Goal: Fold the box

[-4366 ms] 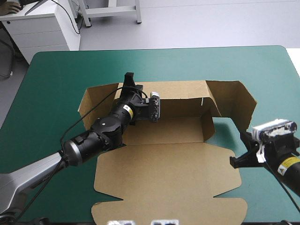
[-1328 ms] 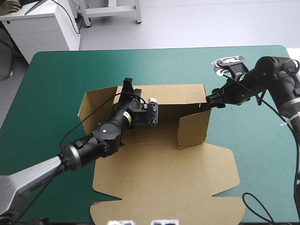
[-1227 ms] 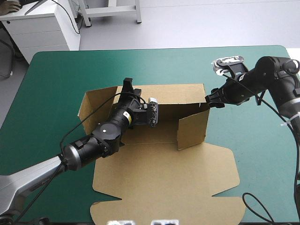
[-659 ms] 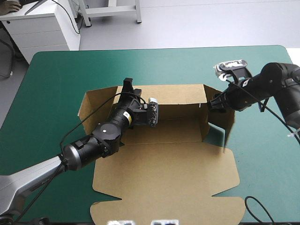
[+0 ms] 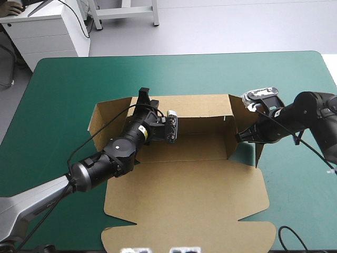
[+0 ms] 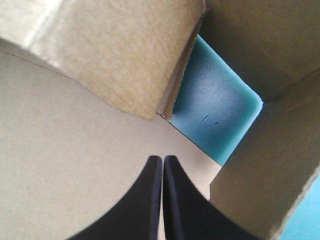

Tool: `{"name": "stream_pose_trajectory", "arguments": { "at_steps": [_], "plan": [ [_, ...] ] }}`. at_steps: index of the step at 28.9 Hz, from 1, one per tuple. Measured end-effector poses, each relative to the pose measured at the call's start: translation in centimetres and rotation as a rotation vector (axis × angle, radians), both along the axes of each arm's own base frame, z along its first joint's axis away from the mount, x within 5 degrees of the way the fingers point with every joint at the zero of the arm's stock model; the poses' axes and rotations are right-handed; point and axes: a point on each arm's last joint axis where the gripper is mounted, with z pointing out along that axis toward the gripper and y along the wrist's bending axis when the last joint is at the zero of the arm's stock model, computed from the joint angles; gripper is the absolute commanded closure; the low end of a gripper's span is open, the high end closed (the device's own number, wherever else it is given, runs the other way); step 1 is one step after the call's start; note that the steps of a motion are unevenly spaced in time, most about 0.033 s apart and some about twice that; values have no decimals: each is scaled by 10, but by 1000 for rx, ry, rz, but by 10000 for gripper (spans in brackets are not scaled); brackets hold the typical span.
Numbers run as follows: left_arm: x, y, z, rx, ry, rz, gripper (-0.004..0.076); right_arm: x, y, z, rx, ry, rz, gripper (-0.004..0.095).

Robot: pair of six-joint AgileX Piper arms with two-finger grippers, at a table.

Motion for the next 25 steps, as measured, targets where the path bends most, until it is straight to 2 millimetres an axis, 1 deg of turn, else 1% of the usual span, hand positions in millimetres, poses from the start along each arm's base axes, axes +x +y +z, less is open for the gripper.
{"name": "stream_pose_trajectory", "arguments": {
  "at_steps": [3, 5, 10, 13, 17, 19, 21, 25],
  "plan": [
    [0, 0, 0, 0, 0, 0, 731, -6, 0, 8, 13, -37, 8, 926],
    [0, 0, 0, 1, 0, 0, 731, -11, -1, 19, 21, -92, 6, 926],
    [0, 0, 0, 1, 0, 0, 731, -17, -3, 57, 46, -278, -11, 926],
    [0, 0, 0, 1, 0, 0, 731, -16, -4, 80, 64, -393, -27, 926],
    [0, 0, 0, -2, 1, 1, 731, -14, -6, 104, 63, -519, -47, 926],
    [0, 0, 0, -2, 1, 1, 731, -9, -7, 113, 50, -552, -64, 926],
    [0, 0, 0, -3, 1, 1, 731, -2, -9, 117, 35, -567, -84, 926],
    [0, 0, 0, -5, 2, 2, 731, 22, -8, 116, 11, -555, -108, 926]
  ]
}}
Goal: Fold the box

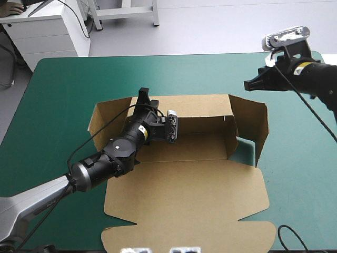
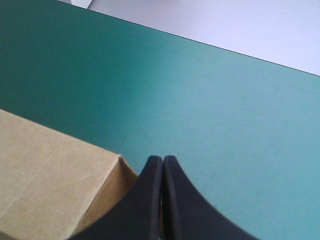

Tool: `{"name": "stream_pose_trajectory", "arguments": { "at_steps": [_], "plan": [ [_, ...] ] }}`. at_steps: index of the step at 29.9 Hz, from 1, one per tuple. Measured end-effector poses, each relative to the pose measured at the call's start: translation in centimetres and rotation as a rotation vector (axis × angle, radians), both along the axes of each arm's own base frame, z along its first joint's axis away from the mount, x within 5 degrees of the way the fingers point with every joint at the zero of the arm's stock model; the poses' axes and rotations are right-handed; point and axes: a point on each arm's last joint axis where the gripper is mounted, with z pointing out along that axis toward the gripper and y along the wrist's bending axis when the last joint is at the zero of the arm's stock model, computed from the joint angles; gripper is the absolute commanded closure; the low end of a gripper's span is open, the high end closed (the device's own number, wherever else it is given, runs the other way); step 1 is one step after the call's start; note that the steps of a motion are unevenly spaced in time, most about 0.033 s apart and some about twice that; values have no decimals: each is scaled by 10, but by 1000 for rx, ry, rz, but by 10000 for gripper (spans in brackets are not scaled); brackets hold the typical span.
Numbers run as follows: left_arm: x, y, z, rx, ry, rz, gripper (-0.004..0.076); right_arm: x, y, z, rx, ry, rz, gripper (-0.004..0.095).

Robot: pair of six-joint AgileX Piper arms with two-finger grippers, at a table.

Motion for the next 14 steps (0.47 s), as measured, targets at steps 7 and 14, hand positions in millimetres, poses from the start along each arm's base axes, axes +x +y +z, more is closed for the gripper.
{"name": "stream_pose_trajectory", "arguments": {
  "at_steps": [7, 14],
  "plan": [
    [0, 0, 0, -1, 0, 0, 731, 58, 8, -26, 5, 109, -23, 927],
    [0, 0, 0, -1, 0, 0, 731, 107, 16, -79, 1, 296, -43, 927]
  ]
}}
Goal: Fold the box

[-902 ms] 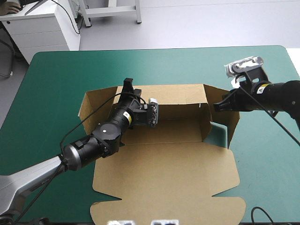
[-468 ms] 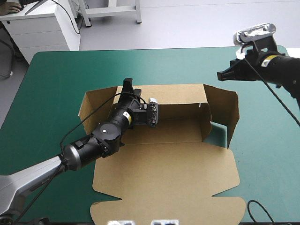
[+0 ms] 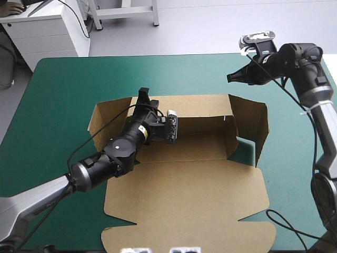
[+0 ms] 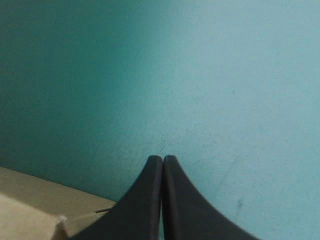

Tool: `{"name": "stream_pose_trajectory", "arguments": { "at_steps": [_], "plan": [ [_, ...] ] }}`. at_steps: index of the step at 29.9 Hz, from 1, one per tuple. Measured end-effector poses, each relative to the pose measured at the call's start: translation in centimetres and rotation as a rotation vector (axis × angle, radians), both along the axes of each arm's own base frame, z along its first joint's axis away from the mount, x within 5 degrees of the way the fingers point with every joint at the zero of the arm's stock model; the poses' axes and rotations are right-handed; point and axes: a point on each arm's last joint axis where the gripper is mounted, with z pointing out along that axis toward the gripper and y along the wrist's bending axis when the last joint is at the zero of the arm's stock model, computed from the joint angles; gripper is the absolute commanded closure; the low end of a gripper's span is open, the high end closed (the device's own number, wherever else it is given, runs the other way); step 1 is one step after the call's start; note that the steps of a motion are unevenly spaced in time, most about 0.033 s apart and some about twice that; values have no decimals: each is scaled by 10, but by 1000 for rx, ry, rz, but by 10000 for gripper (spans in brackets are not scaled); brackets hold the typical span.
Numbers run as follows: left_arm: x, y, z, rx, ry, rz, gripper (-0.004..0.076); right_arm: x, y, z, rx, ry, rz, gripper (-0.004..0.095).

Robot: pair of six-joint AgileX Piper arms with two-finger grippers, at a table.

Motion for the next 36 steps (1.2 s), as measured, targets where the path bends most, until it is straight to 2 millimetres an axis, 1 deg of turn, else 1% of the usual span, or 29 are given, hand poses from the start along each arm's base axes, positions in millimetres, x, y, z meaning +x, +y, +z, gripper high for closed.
{"name": "stream_pose_trajectory", "arguments": {
  "at_steps": [1, 4, 6, 13, 21, 27, 31, 36],
  "plan": [
    [0, 0, 0, 0, 0, 0, 731, 6, 1, -10, -2, 34, -2, 927],
    [0, 0, 0, 1, 0, 2, 731, 15, 3, -28, -11, 101, -2, 927],
    [0, 0, 0, 1, -1, 4, 731, 18, 3, -35, -14, 131, -1, 927],
    [0, 1, 0, 3, -2, 11, 731, 17, 3, -39, -16, 164, 3, 927],
    [0, 1, 0, 3, -2, 11, 731, 9, 4, -43, -23, 258, 22, 927],
    [1, 1, 0, 5, -4, 16, 731, 4, 9, -49, 23, 296, 66, 927],
    [1, 3, 0, 7, -6, 31, 731, -7, 9, -53, 36, 300, 80, 927],
    [1, 3, 0, 7, -5, 37, 731, -26, 6, -60, 42, 262, 82, 927]
  ]
}}
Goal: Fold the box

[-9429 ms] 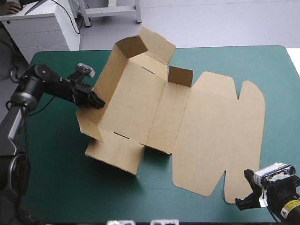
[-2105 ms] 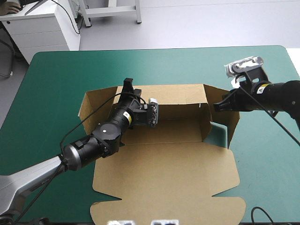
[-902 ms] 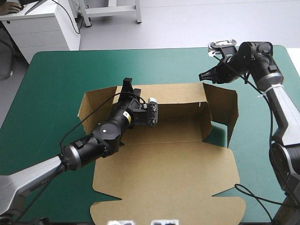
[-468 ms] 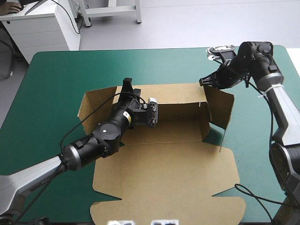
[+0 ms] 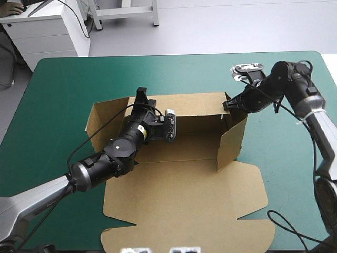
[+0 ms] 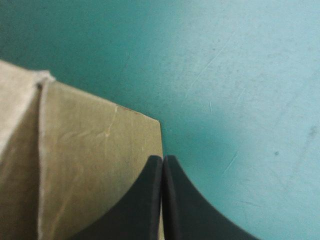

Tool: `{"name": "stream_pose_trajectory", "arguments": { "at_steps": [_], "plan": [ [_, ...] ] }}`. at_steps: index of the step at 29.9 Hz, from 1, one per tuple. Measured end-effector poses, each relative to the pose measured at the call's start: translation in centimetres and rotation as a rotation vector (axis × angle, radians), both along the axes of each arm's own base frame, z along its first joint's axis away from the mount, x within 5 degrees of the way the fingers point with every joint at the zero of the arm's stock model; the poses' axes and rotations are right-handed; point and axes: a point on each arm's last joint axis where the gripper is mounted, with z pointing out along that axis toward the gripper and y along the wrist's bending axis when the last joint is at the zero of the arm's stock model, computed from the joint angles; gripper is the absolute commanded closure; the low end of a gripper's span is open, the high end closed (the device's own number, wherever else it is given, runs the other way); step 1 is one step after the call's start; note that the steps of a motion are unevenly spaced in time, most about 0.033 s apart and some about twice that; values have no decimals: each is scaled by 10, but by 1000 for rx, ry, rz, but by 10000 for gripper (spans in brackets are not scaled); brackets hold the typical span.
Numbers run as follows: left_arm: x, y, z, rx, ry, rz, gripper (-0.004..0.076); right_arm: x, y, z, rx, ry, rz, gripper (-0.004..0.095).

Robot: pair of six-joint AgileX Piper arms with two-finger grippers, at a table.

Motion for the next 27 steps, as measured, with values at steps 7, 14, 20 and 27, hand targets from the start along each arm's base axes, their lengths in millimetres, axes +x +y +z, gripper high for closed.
{"name": "stream_pose_trajectory", "arguments": {
  "at_steps": [7, 14, 20, 27],
  "plan": [
    [0, 0, 0, -1, 1, 2, 731, -39, -4, -10, 33, -130, 24, 927],
    [0, 0, 0, -5, 3, 2, 731, -74, -4, -8, 89, -286, 87, 927],
    [0, 0, 0, -5, 3, 2, 731, -94, -4, -14, 90, -385, 166, 916],
    [0, 0, 0, -5, 3, 2, 731, -100, -4, -35, 66, -390, 214, 513]
  ]
}}
